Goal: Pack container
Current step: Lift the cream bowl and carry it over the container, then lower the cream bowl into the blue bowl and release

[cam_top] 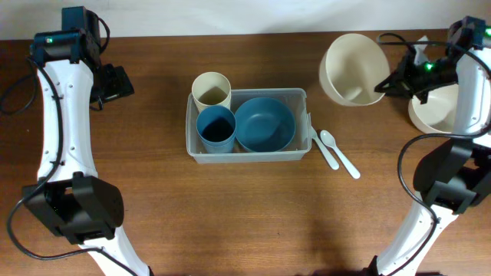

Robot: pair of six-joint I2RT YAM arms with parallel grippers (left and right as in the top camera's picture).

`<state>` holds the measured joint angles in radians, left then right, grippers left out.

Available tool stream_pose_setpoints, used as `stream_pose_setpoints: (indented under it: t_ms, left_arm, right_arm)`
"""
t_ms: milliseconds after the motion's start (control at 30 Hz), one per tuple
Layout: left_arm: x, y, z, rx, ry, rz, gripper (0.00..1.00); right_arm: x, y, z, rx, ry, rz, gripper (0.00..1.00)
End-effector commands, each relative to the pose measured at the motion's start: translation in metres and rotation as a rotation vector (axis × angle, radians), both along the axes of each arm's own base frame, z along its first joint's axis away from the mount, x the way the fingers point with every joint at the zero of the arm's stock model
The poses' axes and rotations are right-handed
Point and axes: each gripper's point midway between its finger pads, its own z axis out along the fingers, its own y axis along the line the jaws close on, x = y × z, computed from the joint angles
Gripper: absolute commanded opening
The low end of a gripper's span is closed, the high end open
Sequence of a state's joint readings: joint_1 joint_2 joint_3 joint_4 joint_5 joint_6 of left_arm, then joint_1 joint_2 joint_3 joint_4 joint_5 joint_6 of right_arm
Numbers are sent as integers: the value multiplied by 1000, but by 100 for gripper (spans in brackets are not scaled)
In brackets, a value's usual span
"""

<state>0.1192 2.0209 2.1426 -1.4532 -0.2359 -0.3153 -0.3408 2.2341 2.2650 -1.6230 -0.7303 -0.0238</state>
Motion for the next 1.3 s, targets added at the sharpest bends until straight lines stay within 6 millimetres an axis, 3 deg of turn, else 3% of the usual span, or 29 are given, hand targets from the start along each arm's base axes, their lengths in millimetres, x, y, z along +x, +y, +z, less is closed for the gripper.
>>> stream_pose_setpoints:
  t_ms: [0,100,367,900,1100,1267]
  left_arm:
    - [1,1,-4,-7,5,16,100]
    - [1,1,-4,-7,5,16,100]
    - [1,1,-4,-7,5,16,100]
    - [1,1,-4,-7,5,16,100]
    - [1,1,-4,-7,5,16,100]
    - [1,1,-4,-7,5,16,100]
  right_arm:
    - [-2,37,28,68,-135,152,4]
    - [-10,66,27,67,-129,250,4]
    - [-23,112,6,-95,-46,400,4]
    - [-29,145,-22,-410,51,427,4]
    - [-24,162,-26,-464,22,439,4]
    - [-20,162,-35,-496,39,423,4]
